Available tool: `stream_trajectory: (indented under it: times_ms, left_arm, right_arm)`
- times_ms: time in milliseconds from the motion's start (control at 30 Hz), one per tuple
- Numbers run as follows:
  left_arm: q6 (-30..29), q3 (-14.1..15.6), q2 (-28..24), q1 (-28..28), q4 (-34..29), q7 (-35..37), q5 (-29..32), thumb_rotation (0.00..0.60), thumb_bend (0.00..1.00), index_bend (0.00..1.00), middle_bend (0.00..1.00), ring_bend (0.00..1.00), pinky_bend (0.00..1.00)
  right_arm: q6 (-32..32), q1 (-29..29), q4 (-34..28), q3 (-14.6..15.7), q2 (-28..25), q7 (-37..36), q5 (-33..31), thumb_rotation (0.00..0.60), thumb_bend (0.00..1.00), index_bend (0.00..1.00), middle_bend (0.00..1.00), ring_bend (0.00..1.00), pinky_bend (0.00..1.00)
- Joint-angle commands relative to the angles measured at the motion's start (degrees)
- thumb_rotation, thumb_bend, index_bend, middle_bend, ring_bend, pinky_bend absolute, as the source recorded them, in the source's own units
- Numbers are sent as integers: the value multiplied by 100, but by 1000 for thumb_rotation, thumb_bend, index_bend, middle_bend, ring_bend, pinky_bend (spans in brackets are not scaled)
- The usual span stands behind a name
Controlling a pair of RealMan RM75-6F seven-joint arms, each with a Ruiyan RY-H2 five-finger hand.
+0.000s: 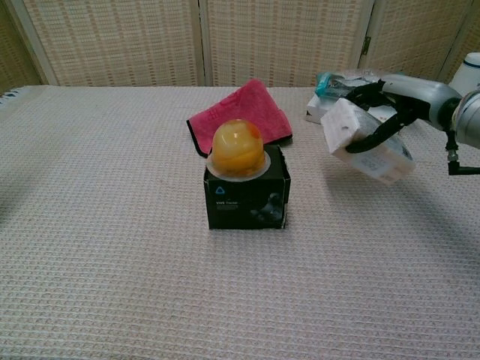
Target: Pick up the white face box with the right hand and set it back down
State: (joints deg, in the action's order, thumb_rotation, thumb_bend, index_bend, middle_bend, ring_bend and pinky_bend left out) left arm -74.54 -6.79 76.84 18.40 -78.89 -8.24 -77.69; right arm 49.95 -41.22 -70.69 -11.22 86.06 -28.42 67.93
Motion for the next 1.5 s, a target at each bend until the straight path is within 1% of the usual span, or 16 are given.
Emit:
stream_trajectory:
  times_ms: [33, 133, 300, 400, 500, 633, 833, 1000, 1167, 1400, 1500]
  left_arm:
    - [-4, -2, 7, 0, 3, -6, 3, 600, 552, 157, 0, 0, 109]
    - [7, -11, 25, 4, 26, -22, 26, 600, 553, 157, 0, 0, 109]
    - [58, -3, 45, 20, 69, -34, 44, 600, 552, 157, 0, 0, 109]
    - [74, -19, 53, 22, 103, -14, 77, 600, 552, 157, 0, 0, 109]
    - [110, -31, 63, 29, 143, 7, 116, 600, 552, 157, 0, 0, 109]
    - [142, -23, 87, 44, 178, -1, 118, 600, 552, 157, 0, 0, 109]
    - [124, -21, 95, 41, 182, -19, 111, 600, 552, 157, 0, 0, 109]
    - [128, -3, 100, 46, 168, -37, 87, 600, 552, 157, 0, 0, 110]
    - [130, 24, 112, 49, 147, -79, 58, 600, 551, 157, 0, 0, 109]
    - [120, 40, 124, 51, 114, -140, 39, 600, 552, 157, 0, 0, 110]
    - [120, 47, 130, 52, 108, -161, 35, 600, 552, 157, 0, 0, 110]
  right_arm:
    - [580, 515, 1972, 270, 244, -5361, 1959, 600, 224, 480, 494, 264, 0]
    - [701, 427, 2856, 528, 597, -6058, 2259, 600, 239, 480, 496, 264, 0]
    - [842, 277, 3981, 781, 1132, -7021, 2488, 600, 269, 480, 496, 264, 0]
    - [880, 244, 4465, 912, 1381, -7476, 2556, 600, 276, 480, 496, 264, 0]
    - [903, 235, 4850, 1059, 1585, -7735, 2637, 600, 279, 480, 496, 264, 0]
    - [882, 243, 5166, 1213, 1769, -7971, 2699, 600, 283, 480, 496, 264, 0]
    - [927, 282, 5427, 1379, 1877, -8198, 2753, 600, 286, 480, 496, 264, 0]
    - [1058, 364, 5451, 1425, 1788, -8122, 2725, 600, 288, 480, 496, 264, 0]
    - [999, 449, 5348, 1524, 1605, -7793, 2738, 600, 288, 480, 496, 264, 0]
    - [852, 511, 5017, 1600, 1313, -7307, 2701, 600, 288, 477, 496, 277, 0]
    - [831, 490, 4860, 1622, 1206, -7134, 2705, 600, 288, 438, 496, 272, 0]
